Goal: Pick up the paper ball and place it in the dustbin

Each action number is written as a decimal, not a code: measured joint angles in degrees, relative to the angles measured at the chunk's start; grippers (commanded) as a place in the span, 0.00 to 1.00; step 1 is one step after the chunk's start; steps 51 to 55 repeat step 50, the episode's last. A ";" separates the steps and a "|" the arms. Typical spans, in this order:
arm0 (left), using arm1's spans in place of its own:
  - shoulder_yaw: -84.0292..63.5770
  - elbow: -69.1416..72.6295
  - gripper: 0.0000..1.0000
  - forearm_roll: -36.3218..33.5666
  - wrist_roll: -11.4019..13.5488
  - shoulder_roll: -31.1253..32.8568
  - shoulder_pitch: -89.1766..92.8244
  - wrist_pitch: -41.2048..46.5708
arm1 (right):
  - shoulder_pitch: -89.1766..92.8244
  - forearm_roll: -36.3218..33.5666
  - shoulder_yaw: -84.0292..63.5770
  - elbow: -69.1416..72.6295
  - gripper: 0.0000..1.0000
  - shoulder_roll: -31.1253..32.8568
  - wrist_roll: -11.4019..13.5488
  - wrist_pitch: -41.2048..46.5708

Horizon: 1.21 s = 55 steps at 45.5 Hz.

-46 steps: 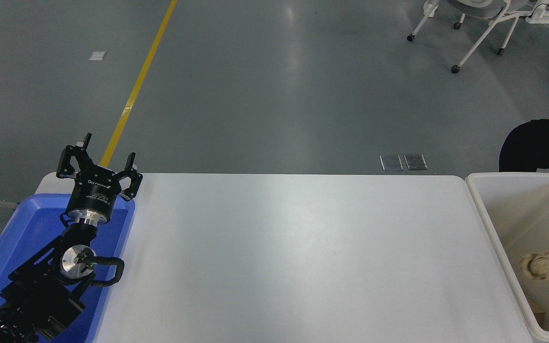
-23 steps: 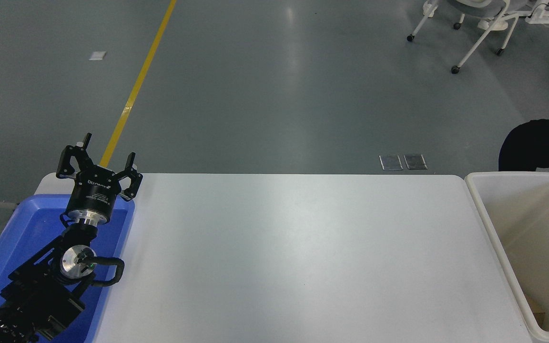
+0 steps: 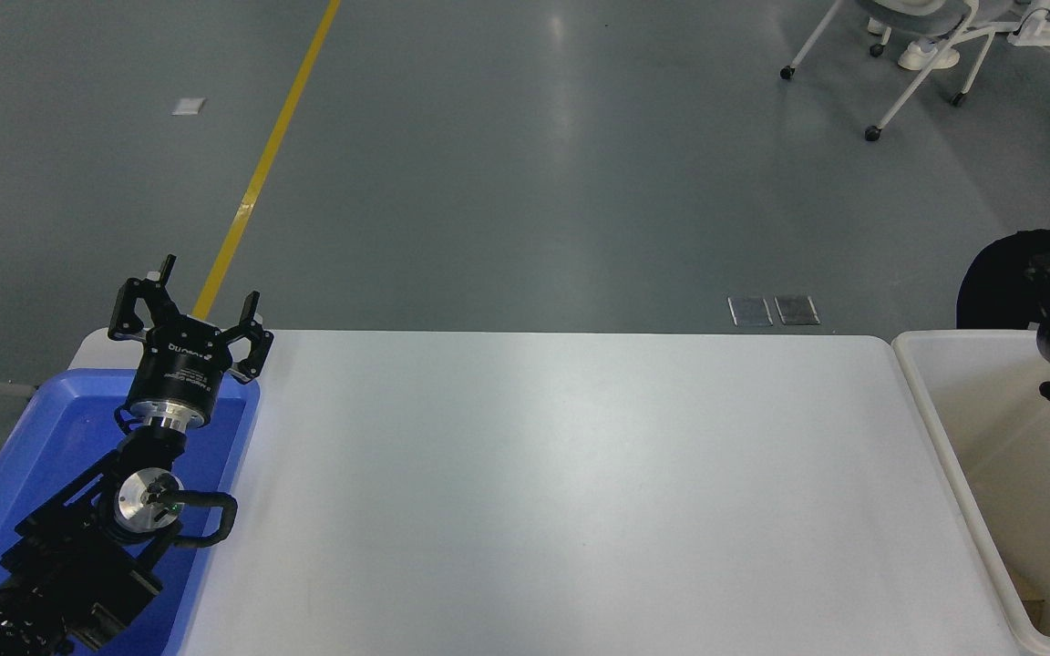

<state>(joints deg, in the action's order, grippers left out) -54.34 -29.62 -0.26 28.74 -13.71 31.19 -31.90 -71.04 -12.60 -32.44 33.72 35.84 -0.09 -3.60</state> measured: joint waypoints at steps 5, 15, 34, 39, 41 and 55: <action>0.01 -0.01 0.98 -0.01 0.00 0.00 0.00 0.00 | -9.14 0.05 -8.27 6.33 1.00 0.69 0.05 2.26; 0.01 -0.01 0.98 0.00 0.00 0.00 0.00 0.00 | -24.21 0.07 -21.61 14.55 1.00 -2.26 0.25 11.74; 0.02 0.01 0.98 -0.01 0.00 0.00 0.01 0.00 | -42.20 1.56 -35.51 26.37 1.00 -14.67 0.49 26.91; 0.02 0.00 0.98 -0.01 0.00 0.00 0.00 0.00 | -46.17 2.93 -37.42 29.18 1.00 -17.25 0.47 30.28; 0.02 0.00 0.98 0.01 0.00 0.01 0.01 0.00 | -48.08 3.36 -37.96 30.76 1.00 -18.17 0.46 32.10; 0.02 0.01 0.98 0.01 0.00 0.00 -0.02 0.00 | -53.73 4.47 -39.33 35.95 1.00 -20.75 0.45 38.49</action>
